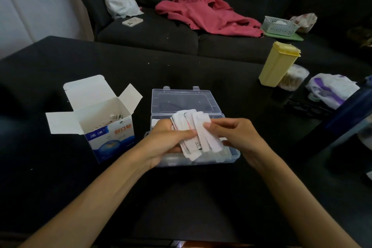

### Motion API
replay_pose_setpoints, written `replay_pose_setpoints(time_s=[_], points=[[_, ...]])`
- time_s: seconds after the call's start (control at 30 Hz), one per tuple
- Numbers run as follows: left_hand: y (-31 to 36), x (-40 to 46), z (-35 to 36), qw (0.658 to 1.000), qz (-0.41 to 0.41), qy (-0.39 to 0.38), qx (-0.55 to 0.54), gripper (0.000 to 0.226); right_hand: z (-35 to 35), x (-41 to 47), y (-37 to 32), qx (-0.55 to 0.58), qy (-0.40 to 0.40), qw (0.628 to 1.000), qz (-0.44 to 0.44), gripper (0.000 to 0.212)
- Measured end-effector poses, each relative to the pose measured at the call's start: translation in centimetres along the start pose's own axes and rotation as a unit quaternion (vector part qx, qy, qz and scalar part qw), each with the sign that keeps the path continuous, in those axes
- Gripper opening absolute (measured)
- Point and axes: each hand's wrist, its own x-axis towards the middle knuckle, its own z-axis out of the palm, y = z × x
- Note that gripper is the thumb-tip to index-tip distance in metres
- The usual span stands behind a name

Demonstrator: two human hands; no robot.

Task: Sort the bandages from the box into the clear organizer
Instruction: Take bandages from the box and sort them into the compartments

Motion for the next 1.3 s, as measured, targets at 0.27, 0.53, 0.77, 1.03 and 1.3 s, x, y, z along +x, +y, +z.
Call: replay_pose_setpoints(time_s=[0.27,0.53,0.77,1.03,1.3], points=[[-0.2,0.0,0.1,0.999,0.019,0.016,0.029,0.021,0.9,0.1,0.3,-0.025,0.028,0.999,-0.038,0.014],[-0.6,0.1,0.4,0.996,0.050,0.058,0.036,0.021,0.9,0.3,0.3,0.026,-0.006,0.999,0.023,0.029],[0.1,0.0,0.4,1.000,-0.013,0.008,-0.010,0.020,0.9,0.2,0.7,0.031,0.029,0.999,-0.010,0.012],[-0.3,0.2,0.6,0.998,-0.016,0.017,-0.059,0.023,1.6,0.3,1.1,-0.043,0.094,0.992,-0.077,0.015],[-0.4,0.4,0.7,0.997,-0.013,0.063,-0.040,0.010,2.2,0.0,0.9,-0.177,0.147,0.958,-0.171,0.016]])
